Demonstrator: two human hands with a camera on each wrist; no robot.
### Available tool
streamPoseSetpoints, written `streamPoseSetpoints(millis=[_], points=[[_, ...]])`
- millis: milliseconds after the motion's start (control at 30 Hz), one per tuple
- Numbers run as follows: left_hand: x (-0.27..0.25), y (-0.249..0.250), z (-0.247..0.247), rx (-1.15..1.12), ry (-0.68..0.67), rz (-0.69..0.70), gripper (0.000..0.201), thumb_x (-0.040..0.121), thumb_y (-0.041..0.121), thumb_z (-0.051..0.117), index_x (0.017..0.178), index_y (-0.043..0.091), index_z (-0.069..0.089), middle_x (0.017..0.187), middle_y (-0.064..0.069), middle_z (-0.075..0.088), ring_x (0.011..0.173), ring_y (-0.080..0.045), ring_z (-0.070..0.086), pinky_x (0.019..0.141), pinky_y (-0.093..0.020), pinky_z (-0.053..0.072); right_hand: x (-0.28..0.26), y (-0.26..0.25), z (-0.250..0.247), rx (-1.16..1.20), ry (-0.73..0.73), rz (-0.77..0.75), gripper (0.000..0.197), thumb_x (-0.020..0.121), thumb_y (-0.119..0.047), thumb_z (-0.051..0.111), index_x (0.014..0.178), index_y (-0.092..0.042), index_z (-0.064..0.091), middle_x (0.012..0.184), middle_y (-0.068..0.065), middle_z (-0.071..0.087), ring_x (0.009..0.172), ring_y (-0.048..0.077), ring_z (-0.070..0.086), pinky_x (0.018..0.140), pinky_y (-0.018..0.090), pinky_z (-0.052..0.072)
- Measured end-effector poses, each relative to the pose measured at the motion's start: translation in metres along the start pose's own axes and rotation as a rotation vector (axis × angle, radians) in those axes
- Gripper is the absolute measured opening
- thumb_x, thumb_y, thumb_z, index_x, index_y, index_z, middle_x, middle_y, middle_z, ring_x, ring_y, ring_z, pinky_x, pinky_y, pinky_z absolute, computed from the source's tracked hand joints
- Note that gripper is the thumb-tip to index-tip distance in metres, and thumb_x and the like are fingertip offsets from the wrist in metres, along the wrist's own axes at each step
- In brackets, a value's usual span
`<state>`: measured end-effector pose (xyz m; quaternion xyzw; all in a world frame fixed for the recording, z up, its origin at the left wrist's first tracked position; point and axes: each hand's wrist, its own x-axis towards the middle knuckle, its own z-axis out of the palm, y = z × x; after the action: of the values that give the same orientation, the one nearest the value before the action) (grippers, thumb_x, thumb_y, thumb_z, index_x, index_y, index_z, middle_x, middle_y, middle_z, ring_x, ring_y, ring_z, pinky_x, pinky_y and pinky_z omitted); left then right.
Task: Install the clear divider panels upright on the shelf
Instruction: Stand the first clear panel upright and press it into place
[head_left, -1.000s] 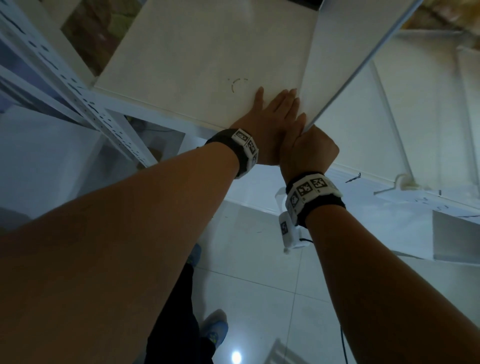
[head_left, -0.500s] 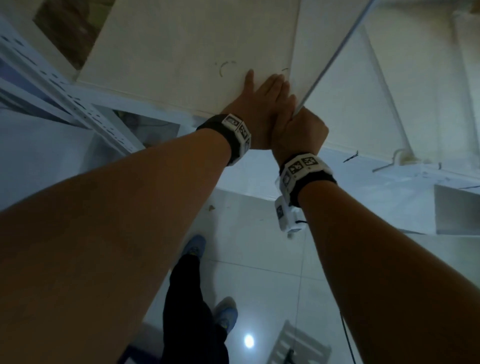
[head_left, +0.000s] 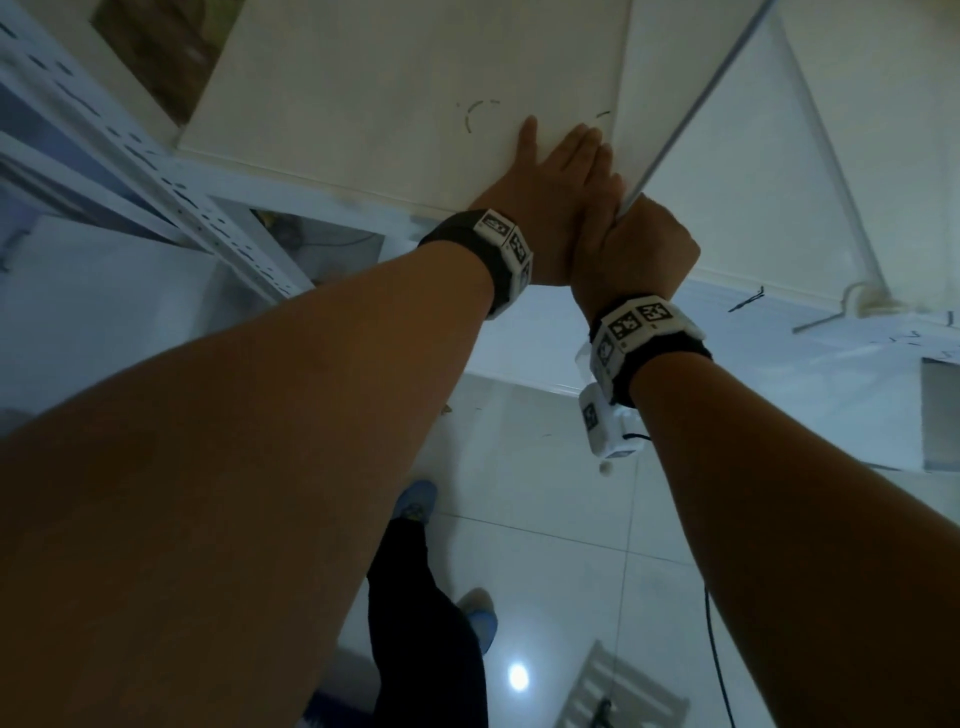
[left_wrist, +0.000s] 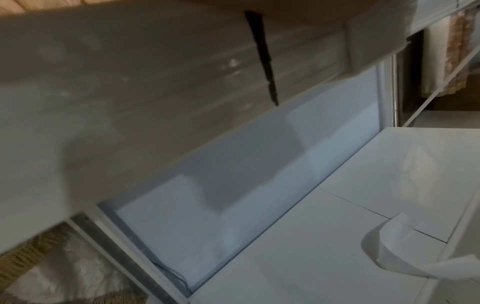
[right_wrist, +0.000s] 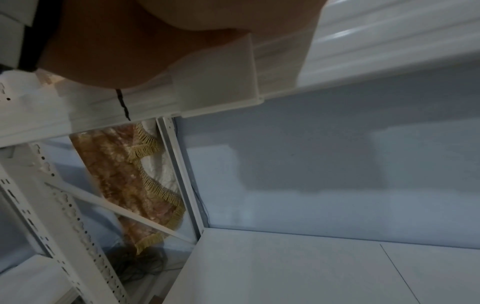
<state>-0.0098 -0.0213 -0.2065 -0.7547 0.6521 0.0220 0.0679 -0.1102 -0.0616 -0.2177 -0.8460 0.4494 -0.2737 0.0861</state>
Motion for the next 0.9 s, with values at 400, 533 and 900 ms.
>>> streamPoseSetpoints(millis=[400, 533, 900], points=[[0.0014, 0.0008, 0.0002, 0.023, -0.006, 0.001, 0.077, 0.097, 0.047, 0.029, 0.151, -0.004, 0.011, 0.160, -0.028, 0.012, 0.149, -0.039, 0.010, 0.111, -0.072, 0.012, -0.0005, 0.0006, 0.0028, 0.030, 0.065, -0.002, 0.041, 0.096, -0.037, 0.033, 0.060, -0.020, 0.042, 0.053, -0.005, 0.040, 0.045, 0.020, 0.035, 0.051, 0.025, 0.022], [0.0024, 0.0009, 0.0056, 0.051, -0.002, -0.005, 0.080, 0.096, 0.048, 0.029, 0.151, -0.005, 0.009, 0.159, -0.028, 0.011, 0.149, -0.039, 0.010, 0.111, -0.072, 0.012, -0.0022, 0.0014, 0.0045, 0.043, 0.080, -0.007, 0.040, 0.095, -0.036, 0.034, 0.060, -0.019, 0.041, 0.053, -0.004, 0.040, 0.045, 0.020, 0.035, 0.051, 0.026, 0.023], [0.0040, 0.0002, 0.0058, 0.108, -0.019, 0.025, 0.084, 0.094, 0.053, 0.033, 0.151, -0.005, 0.009, 0.159, -0.028, 0.012, 0.149, -0.041, 0.009, 0.113, -0.070, 0.013, 0.0000, -0.0004, -0.0005, 0.077, 0.101, -0.025, 0.039, 0.095, -0.028, 0.050, 0.059, -0.021, 0.038, 0.053, -0.005, 0.037, 0.044, 0.020, 0.032, 0.051, 0.026, 0.021]])
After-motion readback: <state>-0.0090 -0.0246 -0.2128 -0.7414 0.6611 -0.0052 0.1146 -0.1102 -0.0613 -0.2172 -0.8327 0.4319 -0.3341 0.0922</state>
